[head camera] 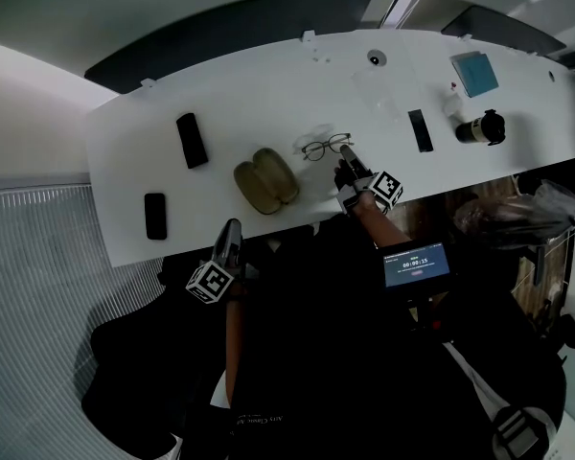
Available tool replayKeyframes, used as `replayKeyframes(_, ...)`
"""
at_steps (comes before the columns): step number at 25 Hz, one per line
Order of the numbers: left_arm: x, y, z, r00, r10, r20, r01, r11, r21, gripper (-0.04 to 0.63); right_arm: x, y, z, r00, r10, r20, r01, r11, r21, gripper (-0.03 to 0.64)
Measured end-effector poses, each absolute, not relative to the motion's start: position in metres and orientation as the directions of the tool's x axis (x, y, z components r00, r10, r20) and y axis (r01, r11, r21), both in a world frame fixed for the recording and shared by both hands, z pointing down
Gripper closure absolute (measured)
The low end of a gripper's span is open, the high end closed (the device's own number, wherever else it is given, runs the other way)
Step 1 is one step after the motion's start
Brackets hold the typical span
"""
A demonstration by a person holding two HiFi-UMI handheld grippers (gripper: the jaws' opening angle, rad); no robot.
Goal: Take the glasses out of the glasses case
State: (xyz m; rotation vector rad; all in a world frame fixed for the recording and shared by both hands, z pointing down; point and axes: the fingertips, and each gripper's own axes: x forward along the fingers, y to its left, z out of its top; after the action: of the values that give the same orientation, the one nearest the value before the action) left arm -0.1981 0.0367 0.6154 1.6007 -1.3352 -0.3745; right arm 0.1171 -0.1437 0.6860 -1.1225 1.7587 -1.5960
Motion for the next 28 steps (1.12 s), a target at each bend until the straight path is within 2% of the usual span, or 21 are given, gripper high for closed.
replayKeyframes(8,-0.198,0.035,0.617,0.355,-0.879,0.318,-0.555,0.076,0.829,0.531,0.115,-0.141,0.712,-0.522,-0.837,0.165,-0.199,-0.069,-0.978,0.603)
replayKeyframes(21,-0.183,0.029,0.626,0.404,-0.850,0.338,-0.553,0.067,0.830,0.534,0.119,-0.131,0.728,-0.621,-0.742,0.252,-0.243,-0.124,-0.962,0.596)
replayKeyframes(23,-0.182,0.029,0.630,0.405,-0.844,0.352,-0.560,0.075,0.825,0.534,0.116,-0.127,0.730,-0.641,-0.707,0.298,-0.281,-0.144,-0.949,0.591)
replayKeyframes(25,-0.179,0.027,0.633,0.410,-0.836,0.365,-0.566,0.081,0.821,0.526,0.110,-0.118,0.732,-0.679,-0.633,0.371,-0.384,-0.124,-0.915,0.573)
replayKeyframes(28,-0.175,0.022,0.641,0.421,-0.824,0.380,-0.565,0.089,0.820,0.514,0.100,-0.101,0.731,-0.726,-0.498,0.474,-0.552,0.011,-0.834,0.521)
